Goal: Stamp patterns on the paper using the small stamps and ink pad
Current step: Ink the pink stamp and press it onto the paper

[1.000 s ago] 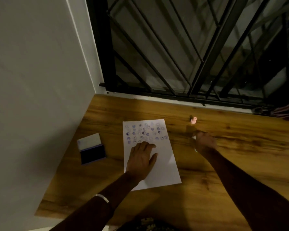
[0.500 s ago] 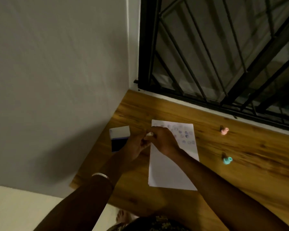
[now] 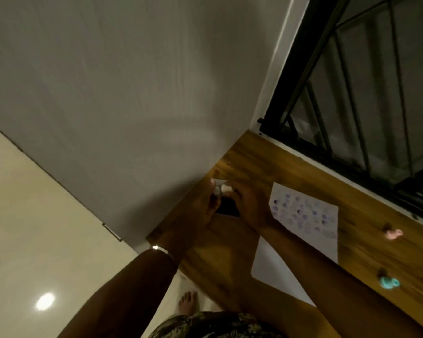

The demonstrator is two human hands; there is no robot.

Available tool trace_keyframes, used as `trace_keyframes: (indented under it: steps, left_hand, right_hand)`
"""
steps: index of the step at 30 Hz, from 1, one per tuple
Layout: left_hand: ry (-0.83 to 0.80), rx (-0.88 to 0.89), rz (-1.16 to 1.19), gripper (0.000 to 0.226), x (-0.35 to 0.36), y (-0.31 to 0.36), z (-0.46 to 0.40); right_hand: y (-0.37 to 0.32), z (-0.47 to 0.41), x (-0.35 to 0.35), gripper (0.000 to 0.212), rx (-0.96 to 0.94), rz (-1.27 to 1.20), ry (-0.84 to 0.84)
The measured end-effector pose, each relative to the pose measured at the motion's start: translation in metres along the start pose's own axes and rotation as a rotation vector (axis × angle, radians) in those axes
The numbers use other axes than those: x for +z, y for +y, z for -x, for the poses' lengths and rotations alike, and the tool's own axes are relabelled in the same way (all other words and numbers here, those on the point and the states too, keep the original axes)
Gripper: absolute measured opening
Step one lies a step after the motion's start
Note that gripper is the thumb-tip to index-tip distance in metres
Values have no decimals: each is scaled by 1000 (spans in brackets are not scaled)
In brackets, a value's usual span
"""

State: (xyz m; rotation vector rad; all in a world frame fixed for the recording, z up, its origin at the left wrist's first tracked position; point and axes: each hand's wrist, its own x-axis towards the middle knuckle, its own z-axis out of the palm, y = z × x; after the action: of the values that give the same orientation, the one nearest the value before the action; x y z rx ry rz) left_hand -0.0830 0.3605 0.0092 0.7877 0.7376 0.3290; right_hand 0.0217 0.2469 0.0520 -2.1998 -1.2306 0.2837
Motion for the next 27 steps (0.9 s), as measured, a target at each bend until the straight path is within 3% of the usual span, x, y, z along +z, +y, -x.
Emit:
trace_keyframes:
  steps: [4, 8, 10, 16, 18, 19, 24, 27]
  left_hand:
    - [-21, -10, -196, 21, -8, 5, 11]
    - [6, 100, -314, 33, -8, 4, 16]
    - [41, 87, -265, 40, -3, 7, 18]
    - [206, -51, -266, 20, 22, 14, 5]
    - [198, -44, -306, 17, 22, 13, 0]
    - [173, -30, -323, 18, 21, 12, -3]
    - [189, -112, -290, 22, 48, 16, -13]
    - [165, -194, -479, 20, 81, 4, -22]
  right_hand:
    - [14, -6, 9, 26, 116, 8, -38]
    - [27, -5, 25, 26, 110, 157, -325]
    - [30, -5, 32, 21, 111, 174, -322]
    - [28, -9, 25, 22, 91, 206, -325]
    - [33, -5, 23, 40, 164, 101, -353]
    - [36, -3, 21, 47, 208, 18, -340]
    - [63, 17, -8, 17, 305, -135, -25]
    - [89, 36, -32, 20, 396, -61, 60]
